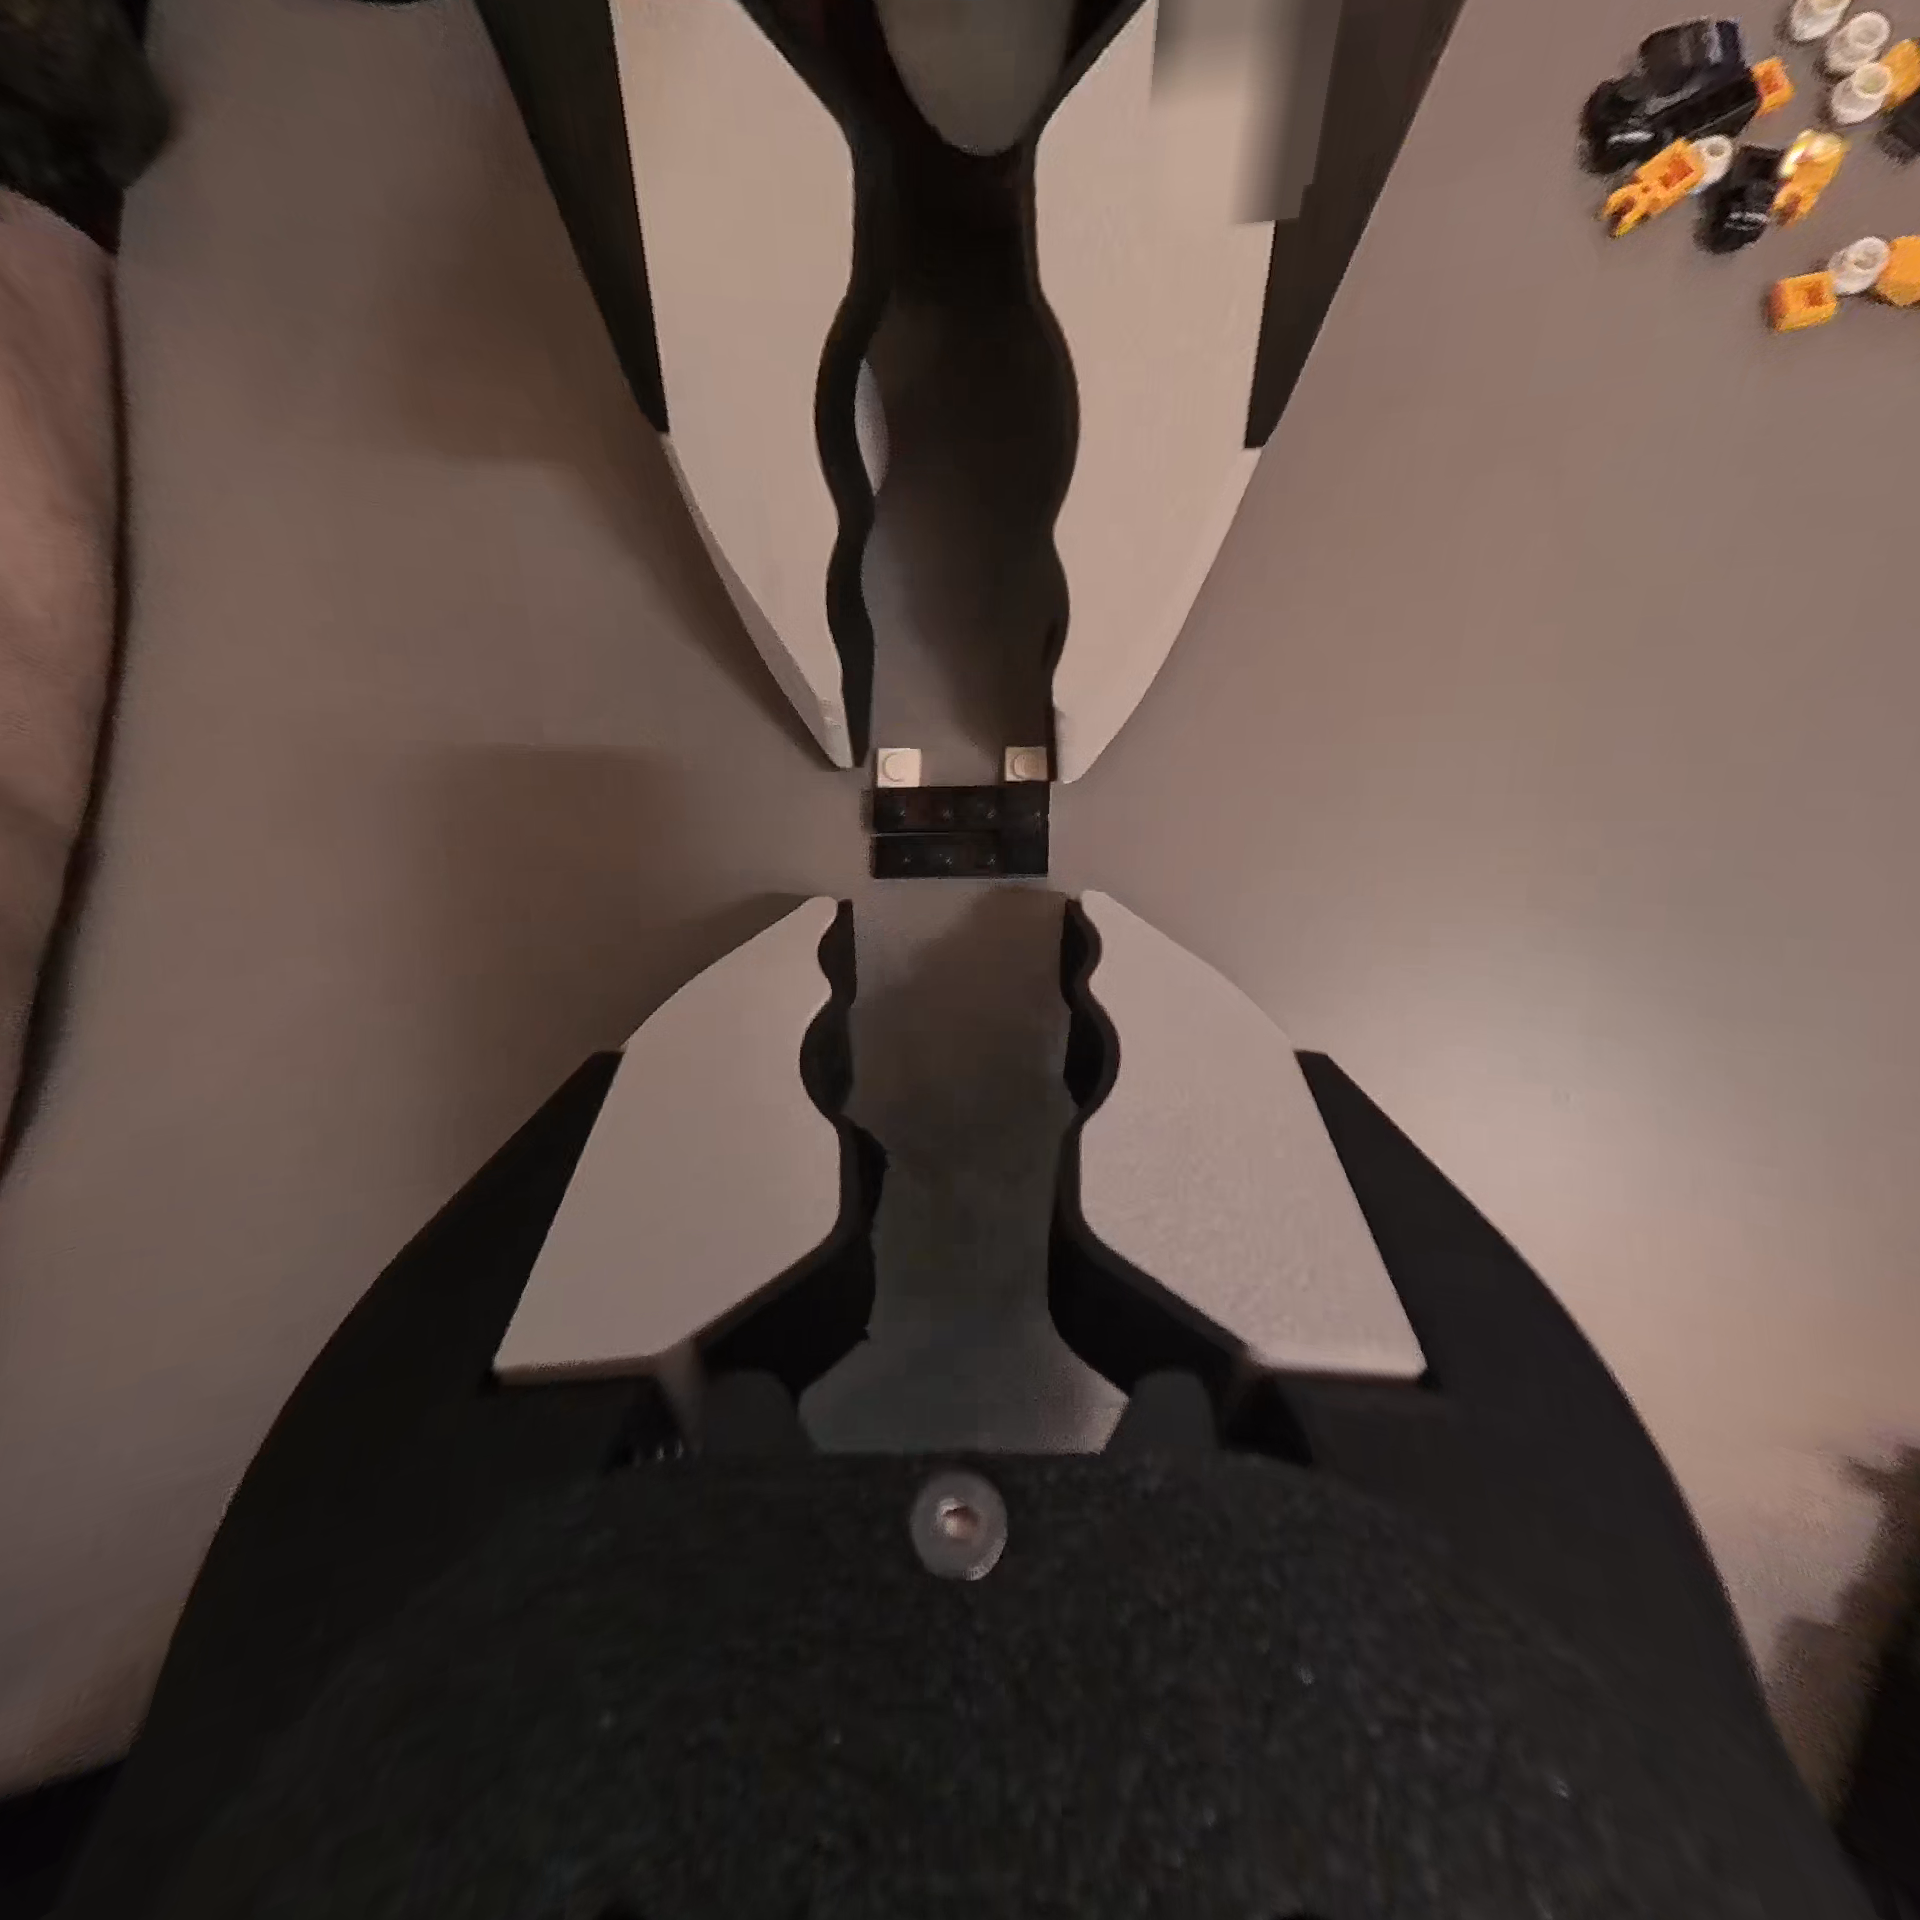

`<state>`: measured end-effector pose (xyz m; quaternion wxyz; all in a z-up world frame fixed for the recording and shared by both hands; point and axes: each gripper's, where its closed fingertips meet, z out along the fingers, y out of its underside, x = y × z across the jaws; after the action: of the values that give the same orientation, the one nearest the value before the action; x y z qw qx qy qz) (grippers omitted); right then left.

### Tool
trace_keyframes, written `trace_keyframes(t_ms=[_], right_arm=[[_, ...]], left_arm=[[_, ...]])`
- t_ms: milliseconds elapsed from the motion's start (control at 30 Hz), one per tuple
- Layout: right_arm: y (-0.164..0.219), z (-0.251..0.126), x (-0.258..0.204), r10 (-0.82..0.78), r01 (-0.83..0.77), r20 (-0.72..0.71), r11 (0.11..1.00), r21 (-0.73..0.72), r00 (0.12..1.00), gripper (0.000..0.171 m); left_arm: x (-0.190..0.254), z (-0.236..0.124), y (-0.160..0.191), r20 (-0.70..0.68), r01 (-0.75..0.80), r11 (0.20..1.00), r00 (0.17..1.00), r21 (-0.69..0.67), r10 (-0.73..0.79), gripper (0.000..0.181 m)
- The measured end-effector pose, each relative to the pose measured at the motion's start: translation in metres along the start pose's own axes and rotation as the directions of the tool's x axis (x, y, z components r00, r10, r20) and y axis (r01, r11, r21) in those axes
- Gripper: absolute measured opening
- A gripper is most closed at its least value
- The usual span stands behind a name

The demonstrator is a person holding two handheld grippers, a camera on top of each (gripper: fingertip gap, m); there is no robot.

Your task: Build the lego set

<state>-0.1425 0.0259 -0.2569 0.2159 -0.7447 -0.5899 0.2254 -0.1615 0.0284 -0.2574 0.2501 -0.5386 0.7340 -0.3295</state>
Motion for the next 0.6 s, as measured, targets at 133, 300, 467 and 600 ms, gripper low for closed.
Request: trace_keyframes(t_ms=[133, 300, 467, 600], right_arm=[[-0.0046, 0.0067, -0.0009, -0.008, 0.009, -0.026, 0.999, 0.052, 1.0, 0.038], [-0.0051, 0.0092, 0.0013, -0.031, 0.032, -0.027, 0.999, 0.018, 0.999, 0.032], [-0.0048, 0.0093, 0.0017, -0.042, 0.042, -0.018, 0.999, -0.024, 0.999, 0.032], [-0.0052, 0.0096, 0.0017, -0.03, 0.03, -0.026, 0.999, -0.023, 0.999, 0.032]], left_arm=[[0.0003, -0.0003, -0.0002, -0.003, 0.0, 1.0, 1.0, 0.001, 0.0, 0.036], [-0.0022, 0.0018, -0.0002, 0.026, -0.011, 1.0, 1.0, -0.01, 0.011, 0.031], [-0.0027, 0.0022, -0.0005, 0.033, -0.004, 1.0, 0.999, -0.014, 0.004, 0.03], [-0.003, 0.0021, -0.0008, 0.037, -0.002, 1.0, 0.999, -0.013, 0.002, 0.03]])
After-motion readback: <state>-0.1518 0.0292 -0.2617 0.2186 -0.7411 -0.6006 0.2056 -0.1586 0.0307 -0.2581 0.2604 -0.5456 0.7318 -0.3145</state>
